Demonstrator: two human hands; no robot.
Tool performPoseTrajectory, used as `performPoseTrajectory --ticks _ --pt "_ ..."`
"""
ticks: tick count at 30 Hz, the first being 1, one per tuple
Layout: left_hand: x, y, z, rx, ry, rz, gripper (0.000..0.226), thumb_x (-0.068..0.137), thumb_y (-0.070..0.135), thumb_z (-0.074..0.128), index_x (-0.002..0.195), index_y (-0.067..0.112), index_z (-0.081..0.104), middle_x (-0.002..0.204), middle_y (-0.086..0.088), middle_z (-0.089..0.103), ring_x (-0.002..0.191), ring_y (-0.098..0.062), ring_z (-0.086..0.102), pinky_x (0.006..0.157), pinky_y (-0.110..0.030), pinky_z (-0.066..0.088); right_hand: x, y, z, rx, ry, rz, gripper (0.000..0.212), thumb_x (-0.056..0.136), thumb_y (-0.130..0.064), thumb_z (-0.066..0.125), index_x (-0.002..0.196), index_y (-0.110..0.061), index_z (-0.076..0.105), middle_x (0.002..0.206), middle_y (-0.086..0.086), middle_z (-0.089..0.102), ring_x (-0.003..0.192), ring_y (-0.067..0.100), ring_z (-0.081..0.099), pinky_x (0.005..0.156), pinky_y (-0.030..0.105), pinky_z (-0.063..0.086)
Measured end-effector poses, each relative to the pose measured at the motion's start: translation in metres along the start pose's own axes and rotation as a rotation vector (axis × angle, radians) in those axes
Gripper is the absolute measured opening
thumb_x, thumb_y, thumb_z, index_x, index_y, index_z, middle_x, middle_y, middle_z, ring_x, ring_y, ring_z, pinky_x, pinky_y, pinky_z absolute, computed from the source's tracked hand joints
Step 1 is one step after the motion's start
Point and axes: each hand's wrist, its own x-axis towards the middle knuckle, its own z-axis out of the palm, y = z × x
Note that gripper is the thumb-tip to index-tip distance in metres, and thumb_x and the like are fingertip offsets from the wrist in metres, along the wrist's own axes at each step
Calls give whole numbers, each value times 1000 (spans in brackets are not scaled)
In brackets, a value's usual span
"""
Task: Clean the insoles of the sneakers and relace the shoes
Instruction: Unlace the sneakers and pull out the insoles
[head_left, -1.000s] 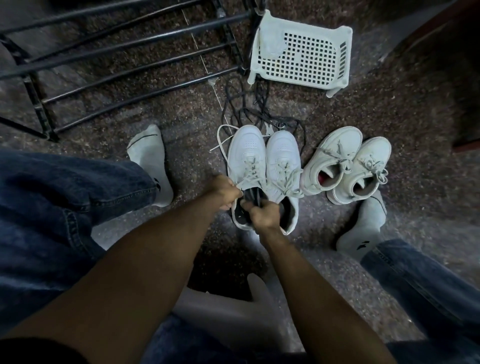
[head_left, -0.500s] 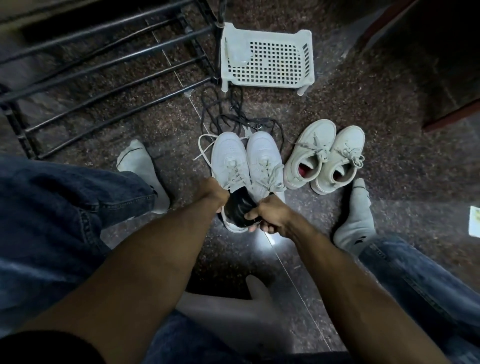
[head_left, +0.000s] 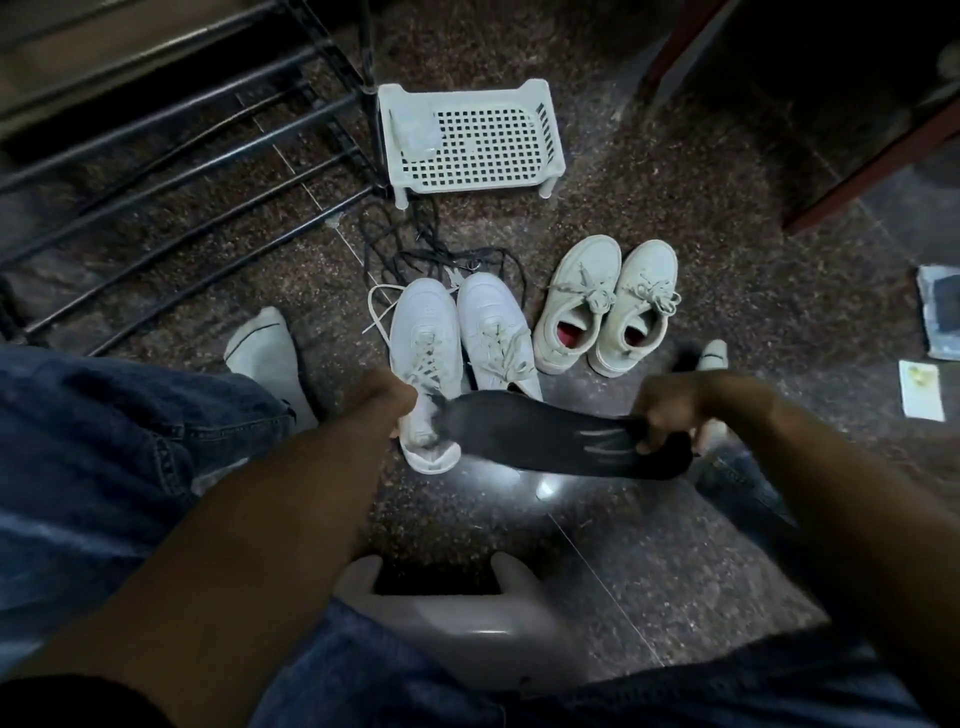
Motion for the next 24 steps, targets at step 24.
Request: performPoseTrajectory --ticks 24 --pt "-64 85 63 968 137 698 46 87 16 52 131 25 42 114 -9 64 100 -33 64 78 -37 40 71 39 129 813 179 198 35 90 -9 61 123 2 53 122 23 58 99 37 62 77 48 57"
